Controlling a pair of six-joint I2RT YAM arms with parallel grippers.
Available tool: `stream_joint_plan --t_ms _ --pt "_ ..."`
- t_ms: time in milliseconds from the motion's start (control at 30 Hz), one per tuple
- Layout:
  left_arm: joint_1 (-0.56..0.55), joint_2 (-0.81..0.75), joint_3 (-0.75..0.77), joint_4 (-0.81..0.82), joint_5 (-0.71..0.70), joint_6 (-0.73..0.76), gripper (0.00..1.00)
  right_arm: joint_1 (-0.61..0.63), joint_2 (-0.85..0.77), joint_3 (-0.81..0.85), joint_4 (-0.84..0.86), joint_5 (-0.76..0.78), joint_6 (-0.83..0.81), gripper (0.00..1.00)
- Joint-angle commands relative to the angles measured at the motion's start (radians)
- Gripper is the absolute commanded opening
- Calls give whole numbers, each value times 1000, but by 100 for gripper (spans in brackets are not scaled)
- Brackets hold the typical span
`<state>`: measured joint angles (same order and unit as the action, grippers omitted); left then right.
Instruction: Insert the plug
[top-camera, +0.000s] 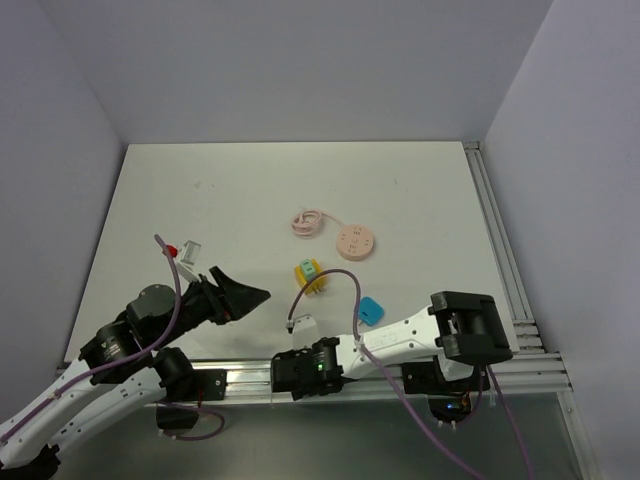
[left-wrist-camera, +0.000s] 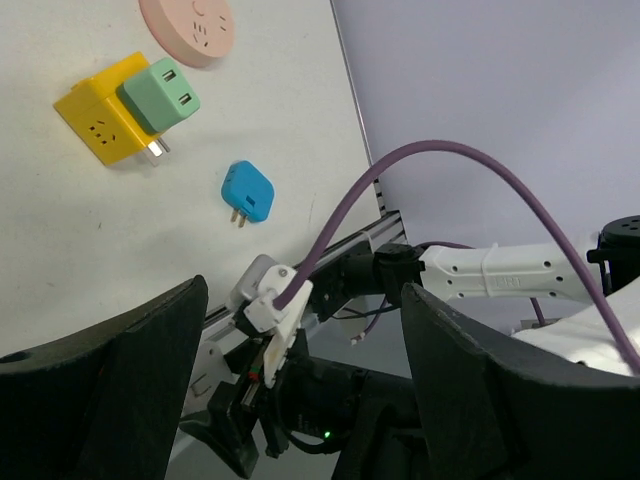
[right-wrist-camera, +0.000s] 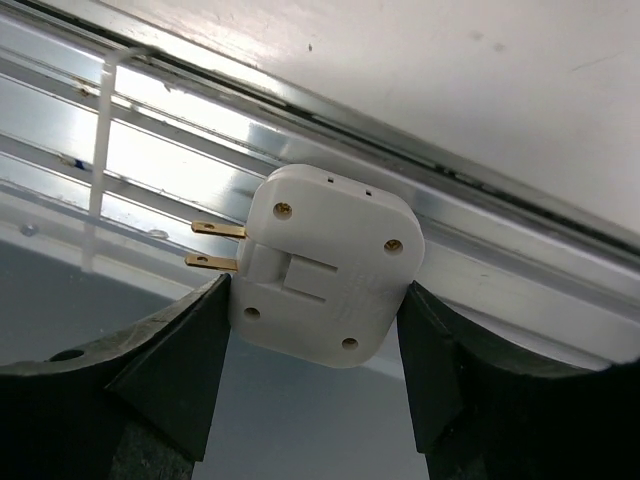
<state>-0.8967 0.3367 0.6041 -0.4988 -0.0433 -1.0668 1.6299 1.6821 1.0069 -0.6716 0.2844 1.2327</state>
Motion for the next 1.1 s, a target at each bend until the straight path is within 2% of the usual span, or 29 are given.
stream_joint_plan --t_ms 0,133,367,467,700,867,1067 --pt "-4 5 -6 20 34 18 84 1 -113 1 -46 128 -68 15" --pt "-4 65 -15 81 143 42 82 5 -257 -42 -51 206 -204 7" --pt "-4 205 -13 167 324 62 82 7 -692 -231 182 188 -424 7" --pt "-4 234 -52 279 404 25 83 8 -769 -254 210 156 -501 8" --pt "-4 355 -79 445 529 -5 81 10 -737 -205 170 148 -587 7" --pt "-4 380 -113 490 565 -21 79 12 -762 -211 198 162 -628 8" --pt "-5 418 -155 617 617 -51 77 8 -776 -189 196 173 -670 7"
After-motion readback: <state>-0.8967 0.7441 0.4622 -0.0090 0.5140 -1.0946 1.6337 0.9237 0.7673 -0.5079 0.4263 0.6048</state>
